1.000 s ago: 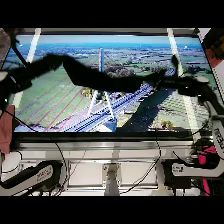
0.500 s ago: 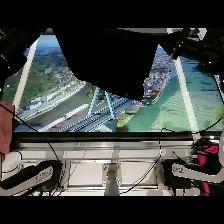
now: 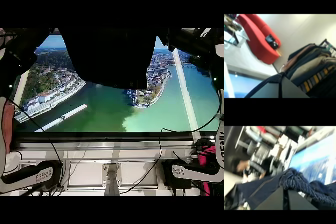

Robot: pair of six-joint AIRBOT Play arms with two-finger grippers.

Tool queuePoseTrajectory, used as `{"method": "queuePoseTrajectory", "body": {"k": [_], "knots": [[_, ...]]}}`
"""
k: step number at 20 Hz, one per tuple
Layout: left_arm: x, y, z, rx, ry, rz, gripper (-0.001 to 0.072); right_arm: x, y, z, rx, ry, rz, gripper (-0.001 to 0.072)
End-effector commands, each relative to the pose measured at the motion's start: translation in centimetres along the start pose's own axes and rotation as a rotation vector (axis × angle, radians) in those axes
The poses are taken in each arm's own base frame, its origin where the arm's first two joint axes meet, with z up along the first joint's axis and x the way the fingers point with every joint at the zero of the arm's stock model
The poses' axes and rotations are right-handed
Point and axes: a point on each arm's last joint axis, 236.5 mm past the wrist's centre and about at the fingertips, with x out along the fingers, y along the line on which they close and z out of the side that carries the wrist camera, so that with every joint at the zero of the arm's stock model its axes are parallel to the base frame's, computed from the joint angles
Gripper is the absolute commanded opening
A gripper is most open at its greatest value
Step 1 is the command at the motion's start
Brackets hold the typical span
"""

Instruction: Fold the clothes and pants, and hang the long-sleeved shirts on hangers.

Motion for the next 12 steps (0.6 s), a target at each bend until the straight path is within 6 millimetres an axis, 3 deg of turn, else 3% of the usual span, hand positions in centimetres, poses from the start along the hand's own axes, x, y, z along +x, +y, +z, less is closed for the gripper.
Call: {"method": "queuePoseTrajectory", "body": {"k": [1, 4, 6, 9, 12], "knots": [[1.3, 1.1, 1.0, 0.007, -0.038, -0.001, 0.0008, 1.1, -2.9, 3.8, 0.033, -0.166, -0.077, 0.0024], [2.9, 1.3, 2.0, 0.012, -0.052, -0.02, 0.0008, 2.8, -3.6, 3.9, 0.039, -0.107, -0.05, 0.0024], [3.2, 2.7, 0.3, 0.016, 0.009, 0.008, 0.0009, 3.4, -4.5, 2.8, 0.025, -0.012, -0.045, 0.0026], [1.6, 7.3, -7.2, 0.07, 0.34, 0.11, 0.0009, 2.1, -9.3, -1.0, 0.032, 0.205, -0.155, 0.0027], [-3.7, 13.3, -15.0, 0.12, 0.712, 0.287, 0.0009, -2.4, -14.4, -7.5, -0.026, 0.552, -0.308, 0.0025]]}}
